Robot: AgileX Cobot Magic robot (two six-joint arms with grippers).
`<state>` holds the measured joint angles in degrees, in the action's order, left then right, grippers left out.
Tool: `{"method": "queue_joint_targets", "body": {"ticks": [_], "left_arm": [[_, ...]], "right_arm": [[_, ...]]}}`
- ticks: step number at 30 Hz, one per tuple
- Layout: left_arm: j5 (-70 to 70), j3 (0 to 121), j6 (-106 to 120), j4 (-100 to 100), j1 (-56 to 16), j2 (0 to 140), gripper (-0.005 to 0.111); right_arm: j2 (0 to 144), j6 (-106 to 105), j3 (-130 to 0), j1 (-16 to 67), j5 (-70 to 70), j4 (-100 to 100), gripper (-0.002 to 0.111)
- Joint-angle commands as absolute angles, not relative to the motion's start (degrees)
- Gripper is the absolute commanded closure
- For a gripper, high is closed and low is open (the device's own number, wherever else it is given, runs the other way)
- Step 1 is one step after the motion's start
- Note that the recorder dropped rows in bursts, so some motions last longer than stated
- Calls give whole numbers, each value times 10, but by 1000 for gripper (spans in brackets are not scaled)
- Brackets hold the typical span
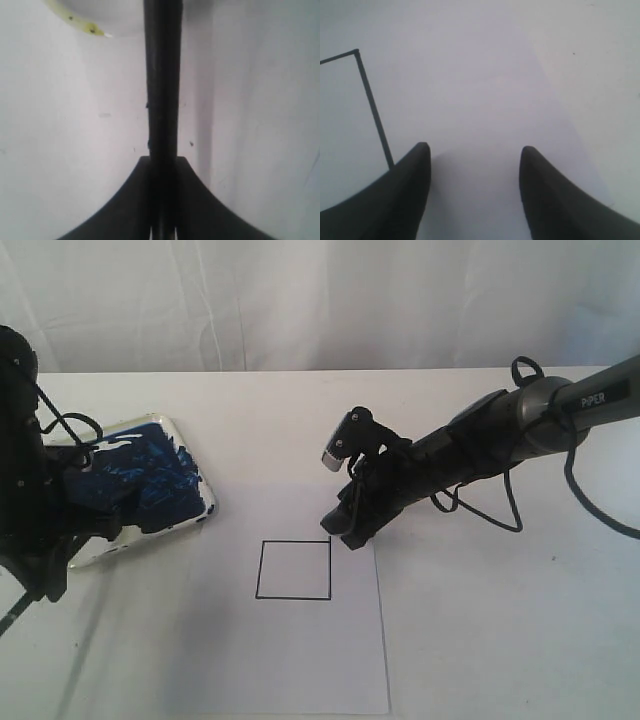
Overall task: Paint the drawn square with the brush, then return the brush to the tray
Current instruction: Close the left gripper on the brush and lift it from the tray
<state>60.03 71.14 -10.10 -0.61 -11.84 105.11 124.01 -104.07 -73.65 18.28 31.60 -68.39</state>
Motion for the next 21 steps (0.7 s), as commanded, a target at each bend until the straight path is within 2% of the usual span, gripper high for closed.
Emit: {"method": "queue_joint_targets", "body": {"ticks": [1,5,13,21], "left_arm": [[647,714,-81,-8,-121,1056,101],[664,717,-39,-6,-121,1067,105],[700,812,39,21,-121,1061,107],[700,815,69,53,-139,1043,107]], "right_arm": [[1248,-1045,-736,182,306,-673,57],[1248,-1045,-736,182,306,-673,57],[1248,-1045,-736,182,306,-673,57],[1248,-1045,-736,182,304,-673,57]]}}
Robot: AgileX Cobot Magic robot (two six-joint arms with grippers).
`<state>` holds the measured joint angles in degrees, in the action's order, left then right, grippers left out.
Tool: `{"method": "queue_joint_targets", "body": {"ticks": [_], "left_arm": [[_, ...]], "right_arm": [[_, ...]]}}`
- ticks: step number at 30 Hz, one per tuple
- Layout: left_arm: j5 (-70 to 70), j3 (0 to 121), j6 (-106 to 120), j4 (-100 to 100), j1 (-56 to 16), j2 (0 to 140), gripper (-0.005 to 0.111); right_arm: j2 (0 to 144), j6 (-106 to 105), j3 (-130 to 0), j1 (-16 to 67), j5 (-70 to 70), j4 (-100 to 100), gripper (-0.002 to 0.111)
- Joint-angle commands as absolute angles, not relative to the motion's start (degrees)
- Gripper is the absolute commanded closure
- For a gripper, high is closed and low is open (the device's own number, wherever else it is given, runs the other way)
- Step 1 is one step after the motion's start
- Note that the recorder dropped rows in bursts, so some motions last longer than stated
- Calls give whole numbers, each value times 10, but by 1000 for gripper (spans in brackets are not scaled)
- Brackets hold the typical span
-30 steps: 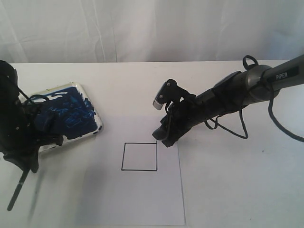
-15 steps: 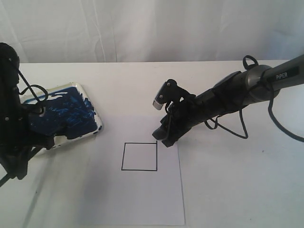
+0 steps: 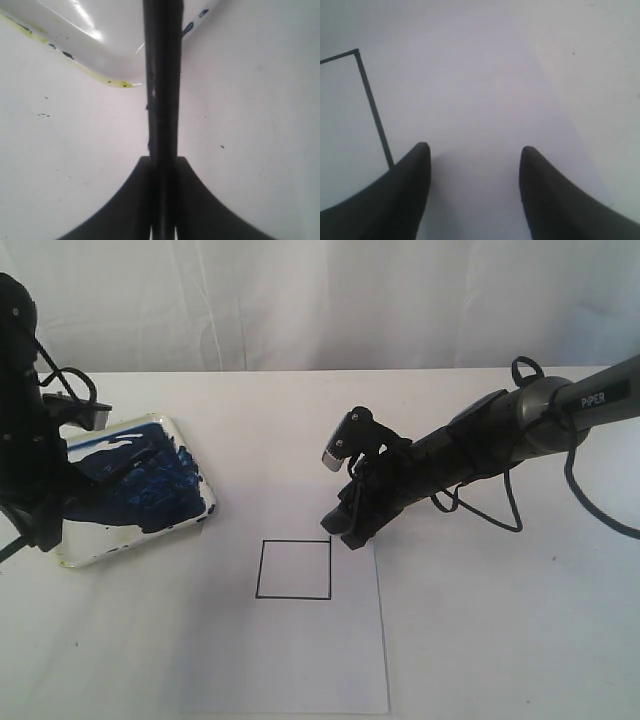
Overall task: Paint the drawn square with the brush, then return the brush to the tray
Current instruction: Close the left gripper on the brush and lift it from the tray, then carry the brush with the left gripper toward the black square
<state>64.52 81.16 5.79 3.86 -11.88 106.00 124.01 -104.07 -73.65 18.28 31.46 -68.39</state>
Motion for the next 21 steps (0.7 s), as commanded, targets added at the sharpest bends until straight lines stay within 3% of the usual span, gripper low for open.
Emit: {"method": "queue_joint_targets", "body": {"ticks": [1,9,21], "left_arm": [[700,815,76,54,-147,1042,107],[700,815,90,132,-243,1025,107],[700,814,92,259,-251,1020,107]], "right_arm": [[1248,-1045,-736,182,304,-673,57],[1248,-1045,-736,182,304,-673,57],[1248,-1045,-736,182,301,-673,57]]}}
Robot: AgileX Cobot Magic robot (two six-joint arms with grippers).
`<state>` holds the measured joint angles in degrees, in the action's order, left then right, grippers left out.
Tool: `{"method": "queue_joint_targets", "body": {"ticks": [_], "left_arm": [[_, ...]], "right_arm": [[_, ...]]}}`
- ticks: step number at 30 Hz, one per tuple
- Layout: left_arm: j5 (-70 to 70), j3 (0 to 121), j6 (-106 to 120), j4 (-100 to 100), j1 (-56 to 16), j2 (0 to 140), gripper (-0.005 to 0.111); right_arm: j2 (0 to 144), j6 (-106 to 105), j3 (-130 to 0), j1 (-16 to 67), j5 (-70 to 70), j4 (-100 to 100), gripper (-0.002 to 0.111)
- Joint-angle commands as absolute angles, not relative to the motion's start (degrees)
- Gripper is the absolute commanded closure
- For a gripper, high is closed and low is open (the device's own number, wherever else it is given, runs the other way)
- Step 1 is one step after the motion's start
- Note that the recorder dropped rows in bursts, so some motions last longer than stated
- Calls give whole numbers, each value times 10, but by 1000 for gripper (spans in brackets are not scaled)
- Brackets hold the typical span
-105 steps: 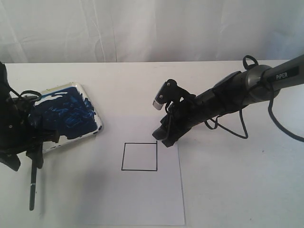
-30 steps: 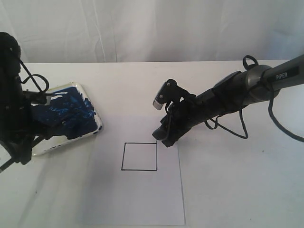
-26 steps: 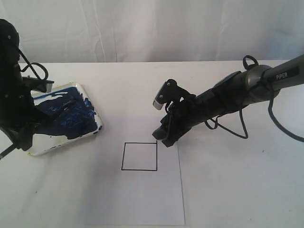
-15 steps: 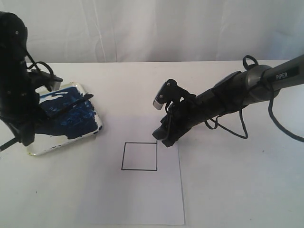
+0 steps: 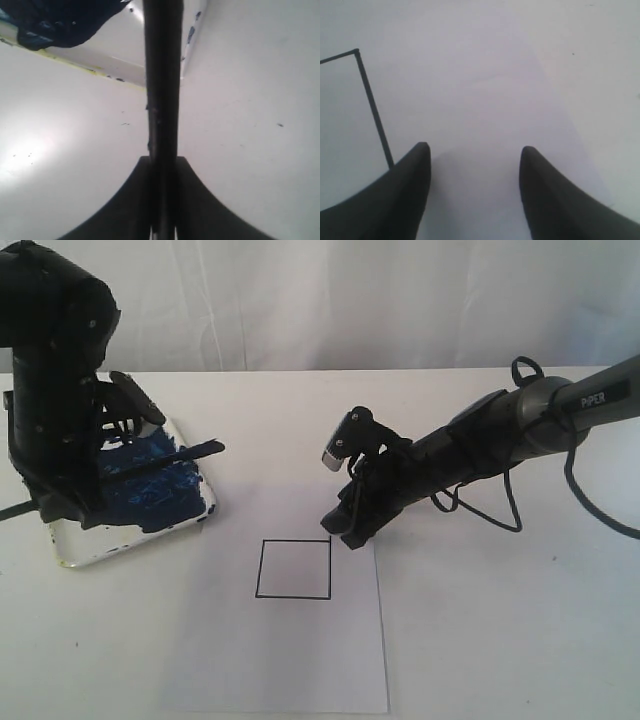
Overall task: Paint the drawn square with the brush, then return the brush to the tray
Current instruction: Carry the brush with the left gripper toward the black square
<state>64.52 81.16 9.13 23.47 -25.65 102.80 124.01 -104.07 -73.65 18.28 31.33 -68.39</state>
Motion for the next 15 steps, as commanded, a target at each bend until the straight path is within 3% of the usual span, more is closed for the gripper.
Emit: {"method": "queue_joint_targets", "body": {"ticks": [1,8,15], "left_arm": [[700,814,97,260,-248,1020,107],[700,814,200,282,-262,1020,107],[700,814,202,342,-355,1020,107]], "right_arm": [[1248,-1045,-736,182,301,-673,57],[1248,-1045,-736,182,301,-673,57],[1248,-1045,-736,182,293,-673,57]]}}
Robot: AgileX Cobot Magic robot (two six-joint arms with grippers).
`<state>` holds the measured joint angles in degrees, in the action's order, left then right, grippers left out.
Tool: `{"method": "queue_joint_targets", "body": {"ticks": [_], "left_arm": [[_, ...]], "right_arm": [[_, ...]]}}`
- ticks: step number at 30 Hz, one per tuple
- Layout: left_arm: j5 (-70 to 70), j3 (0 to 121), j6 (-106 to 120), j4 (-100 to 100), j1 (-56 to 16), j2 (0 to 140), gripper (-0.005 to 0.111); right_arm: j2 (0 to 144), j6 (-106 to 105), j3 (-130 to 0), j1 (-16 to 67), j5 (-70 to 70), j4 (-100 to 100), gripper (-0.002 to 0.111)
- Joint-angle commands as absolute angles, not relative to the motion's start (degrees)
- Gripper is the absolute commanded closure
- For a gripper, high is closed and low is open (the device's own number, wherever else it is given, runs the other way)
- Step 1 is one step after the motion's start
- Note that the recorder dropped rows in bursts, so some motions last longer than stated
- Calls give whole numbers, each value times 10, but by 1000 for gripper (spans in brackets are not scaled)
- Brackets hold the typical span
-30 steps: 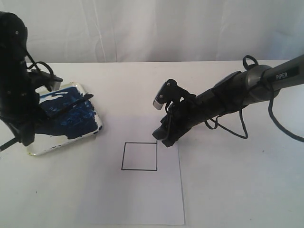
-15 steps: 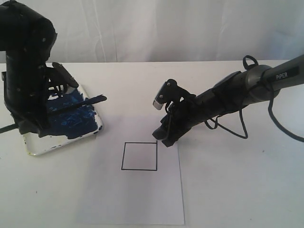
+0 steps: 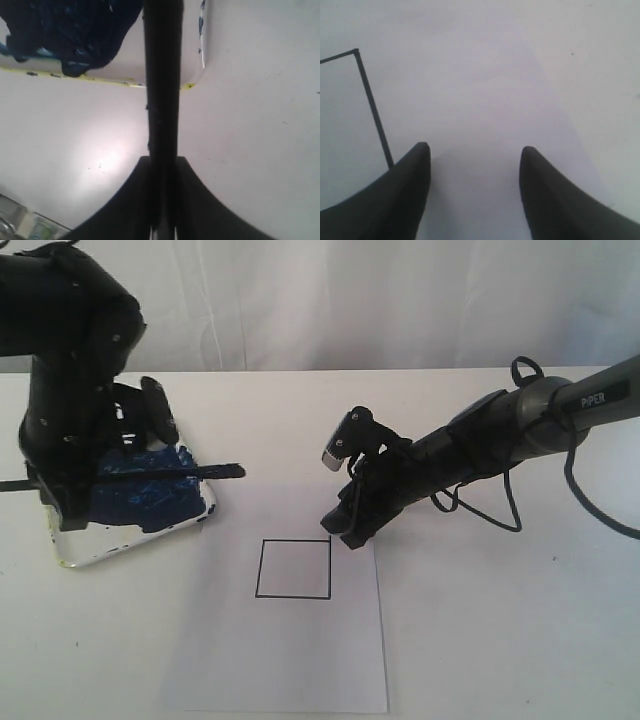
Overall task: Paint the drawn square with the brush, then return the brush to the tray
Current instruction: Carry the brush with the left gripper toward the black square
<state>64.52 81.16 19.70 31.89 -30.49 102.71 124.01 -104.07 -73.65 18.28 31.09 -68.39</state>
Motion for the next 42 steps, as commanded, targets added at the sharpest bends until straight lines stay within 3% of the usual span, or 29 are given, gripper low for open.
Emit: {"method": "queue_joint_targets", "body": {"ticks": [1,42], "left_arm": [[700,814,205,342,-366,1021,107],[664,767,223,369,-429,1073,107]], "right_arm": [[1248,-1045,-736,182,292,-673,57],[1248,-1045,-736,182,282,-673,57]]}}
